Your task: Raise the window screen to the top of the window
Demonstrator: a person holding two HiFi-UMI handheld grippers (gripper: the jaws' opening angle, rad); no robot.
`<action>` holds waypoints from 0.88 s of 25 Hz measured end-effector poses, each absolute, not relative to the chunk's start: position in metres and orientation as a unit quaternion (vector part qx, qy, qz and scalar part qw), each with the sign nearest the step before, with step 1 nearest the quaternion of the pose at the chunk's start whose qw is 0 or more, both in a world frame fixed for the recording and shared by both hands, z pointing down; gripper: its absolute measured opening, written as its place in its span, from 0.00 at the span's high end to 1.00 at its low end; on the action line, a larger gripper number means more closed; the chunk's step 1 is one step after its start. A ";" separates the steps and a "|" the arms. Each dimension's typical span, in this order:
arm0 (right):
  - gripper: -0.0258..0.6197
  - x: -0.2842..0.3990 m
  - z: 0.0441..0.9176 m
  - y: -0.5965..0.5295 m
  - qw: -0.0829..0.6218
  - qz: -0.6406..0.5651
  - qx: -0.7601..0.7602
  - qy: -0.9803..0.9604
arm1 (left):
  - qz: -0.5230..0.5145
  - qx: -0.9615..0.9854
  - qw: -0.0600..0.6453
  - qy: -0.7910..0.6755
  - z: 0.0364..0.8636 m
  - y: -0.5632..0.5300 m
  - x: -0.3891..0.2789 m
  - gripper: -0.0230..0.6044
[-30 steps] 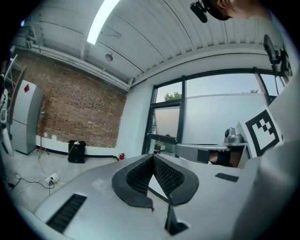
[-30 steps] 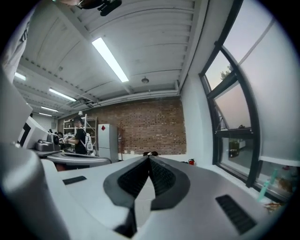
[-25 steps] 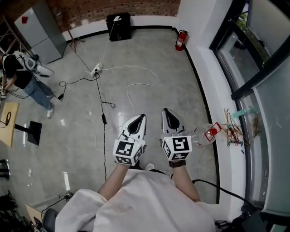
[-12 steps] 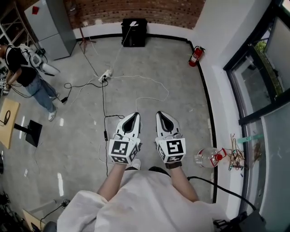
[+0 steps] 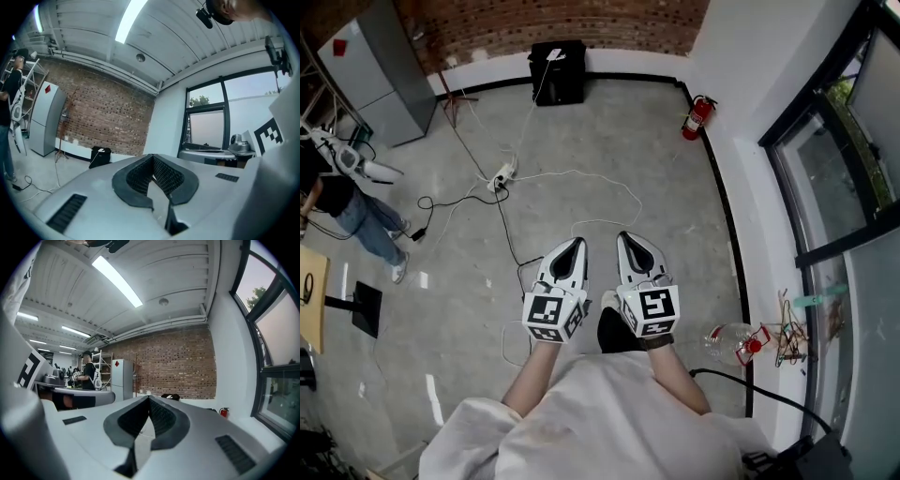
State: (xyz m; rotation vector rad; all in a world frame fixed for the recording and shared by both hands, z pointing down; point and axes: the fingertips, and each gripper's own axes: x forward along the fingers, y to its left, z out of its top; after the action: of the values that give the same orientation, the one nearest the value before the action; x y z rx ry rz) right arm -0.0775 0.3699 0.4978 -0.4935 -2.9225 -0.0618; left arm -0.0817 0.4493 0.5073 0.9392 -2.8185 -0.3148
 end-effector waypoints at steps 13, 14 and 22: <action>0.96 -0.307 0.480 0.237 0.071 0.060 -0.158 -0.983 | -0.088 0.326 0.052 -0.940 0.489 0.327 -0.311 0.96; 0.96 -0.318 0.481 0.235 0.070 0.066 -0.156 -0.983 | -0.087 0.327 0.057 -0.939 0.494 0.325 -0.323 0.96; 0.96 -0.420 0.508 0.191 0.083 0.048 -0.070 -0.993 | -0.072 0.407 0.073 -0.908 0.509 0.268 -0.446 0.96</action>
State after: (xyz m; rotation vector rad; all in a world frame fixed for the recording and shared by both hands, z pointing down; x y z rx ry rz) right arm -0.4205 0.1906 0.5078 -0.2099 -2.9648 0.1435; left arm -0.4463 0.2679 0.5094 1.2220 -2.7273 -0.2171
